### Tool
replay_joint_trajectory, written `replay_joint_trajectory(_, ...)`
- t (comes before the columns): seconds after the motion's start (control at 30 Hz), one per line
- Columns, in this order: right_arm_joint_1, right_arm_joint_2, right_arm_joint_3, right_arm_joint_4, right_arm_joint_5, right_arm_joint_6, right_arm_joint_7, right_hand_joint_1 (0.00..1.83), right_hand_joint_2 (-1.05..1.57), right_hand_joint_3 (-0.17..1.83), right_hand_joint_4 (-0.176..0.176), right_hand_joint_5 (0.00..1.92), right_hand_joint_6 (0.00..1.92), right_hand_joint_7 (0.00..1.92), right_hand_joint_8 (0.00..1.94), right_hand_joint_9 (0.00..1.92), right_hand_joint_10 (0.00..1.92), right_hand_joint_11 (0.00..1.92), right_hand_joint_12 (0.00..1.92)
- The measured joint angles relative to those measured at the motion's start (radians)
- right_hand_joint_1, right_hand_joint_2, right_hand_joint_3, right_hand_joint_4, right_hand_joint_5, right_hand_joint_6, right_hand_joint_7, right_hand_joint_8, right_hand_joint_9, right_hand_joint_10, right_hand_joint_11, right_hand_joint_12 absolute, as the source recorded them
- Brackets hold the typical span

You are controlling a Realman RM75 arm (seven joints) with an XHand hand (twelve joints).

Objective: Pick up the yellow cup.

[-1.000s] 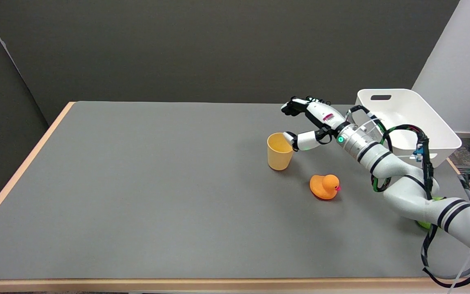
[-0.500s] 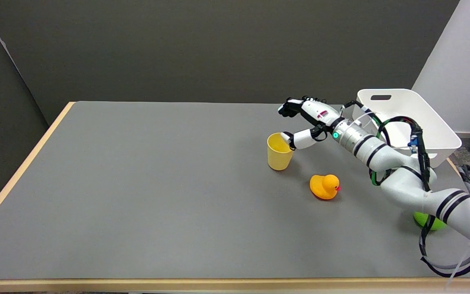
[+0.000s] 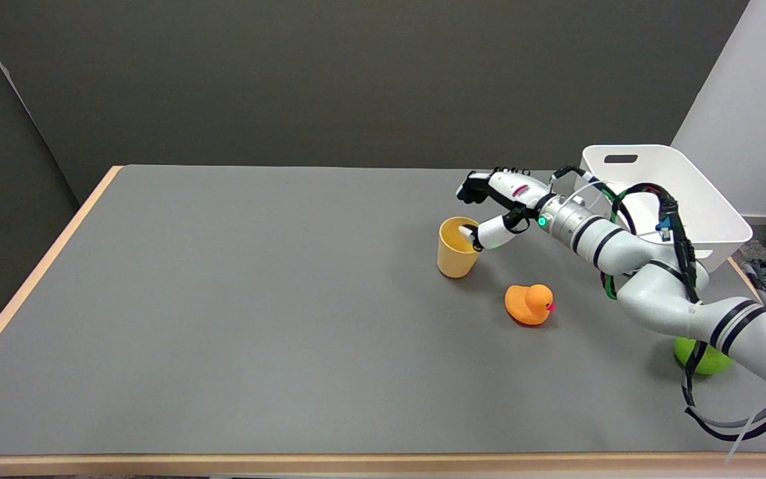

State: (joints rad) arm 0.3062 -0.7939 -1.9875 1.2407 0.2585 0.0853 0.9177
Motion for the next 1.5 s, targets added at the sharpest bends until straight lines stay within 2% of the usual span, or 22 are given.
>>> replay_joint_trajectory(0.27,-0.003,0.010,-0.012,0.022,-0.003,-0.058,-0.001,0.81,0.67,0.90,-0.140,0.41,0.84,0.50,0.60,0.34,0.96,0.05,1.19)
replay_joint_trajectory(0.33,-0.001,0.011,-0.016,0.026,-0.003,-0.068,-0.001,0.82,0.68,0.90,-0.138,0.44,0.96,0.51,0.61,0.35,0.96,0.05,1.19)
replay_joint_trajectory(0.37,0.000,0.012,-0.017,0.029,-0.003,-0.073,-0.001,0.85,0.74,0.83,-0.133,0.48,1.08,0.52,0.63,0.35,0.97,0.05,1.19)
replay_joint_trajectory(0.43,0.003,0.013,-0.020,0.034,-0.003,-0.080,-0.001,0.99,1.14,0.34,-0.106,0.64,1.54,0.55,0.72,0.37,1.00,0.06,1.20)
replay_joint_trajectory(0.5,0.007,0.015,-0.022,0.037,-0.004,-0.084,-0.001,0.97,1.04,0.58,-0.083,0.66,1.61,0.68,0.88,0.48,1.00,0.15,1.09)
replay_joint_trajectory(0.57,0.011,0.015,-0.024,0.040,-0.004,-0.085,-0.001,0.97,1.03,0.59,-0.079,0.66,1.62,0.71,0.93,0.53,1.04,0.14,1.11)
replay_joint_trajectory(0.63,0.015,0.016,-0.026,0.042,-0.008,-0.085,-0.002,0.97,1.03,0.60,-0.066,0.66,1.62,0.74,0.97,0.56,1.07,0.16,1.12)
replay_joint_trajectory(0.7,0.019,0.017,-0.028,0.045,-0.014,-0.085,-0.002,1.12,1.08,0.38,-0.032,0.69,1.61,0.78,1.24,0.59,1.19,0.17,1.31)
replay_joint_trajectory(0.8,0.024,0.018,-0.031,0.048,-0.024,-0.084,-0.002,1.12,1.09,0.40,0.022,0.66,1.55,0.74,1.50,0.63,1.24,0.21,1.36)
replay_joint_trajectory(0.87,0.028,0.019,-0.033,0.050,-0.030,-0.080,-0.002,1.11,1.08,0.49,-0.013,0.65,1.50,0.68,1.71,0.64,1.35,0.26,1.45)
replay_joint_trajectory(0.93,0.031,0.020,-0.034,0.050,-0.036,-0.076,-0.002,1.11,1.08,0.52,-0.027,0.64,1.51,0.66,1.75,0.64,1.37,0.28,1.48)
replay_joint_trajectory(1.0,0.034,0.022,-0.036,0.052,-0.042,-0.071,-0.002,1.12,1.06,0.54,-0.056,0.64,1.49,0.68,1.77,0.67,1.43,0.29,1.56)
replay_joint_trajectory(1.07,0.036,0.023,-0.037,0.053,-0.048,-0.067,-0.002,1.12,1.06,0.54,-0.059,0.64,1.49,0.68,1.78,0.67,1.45,0.30,1.58)
replay_joint_trajectory(1.2,0.040,0.025,-0.037,0.053,-0.060,-0.059,-0.003,1.12,1.03,0.62,-0.079,0.63,1.52,0.68,1.82,0.68,1.55,0.25,1.79)
replay_joint_trajectory(1.3,0.043,0.026,-0.036,0.053,-0.070,-0.053,-0.003,1.12,1.12,0.50,-0.111,0.58,1.53,0.65,1.85,0.71,1.67,0.22,1.91)
replay_joint_trajectory(1.5,0.048,0.028,-0.026,0.054,-0.098,-0.043,-0.003,1.12,1.15,0.42,-0.122,0.57,1.52,0.66,1.84,0.69,1.75,0.24,1.92)
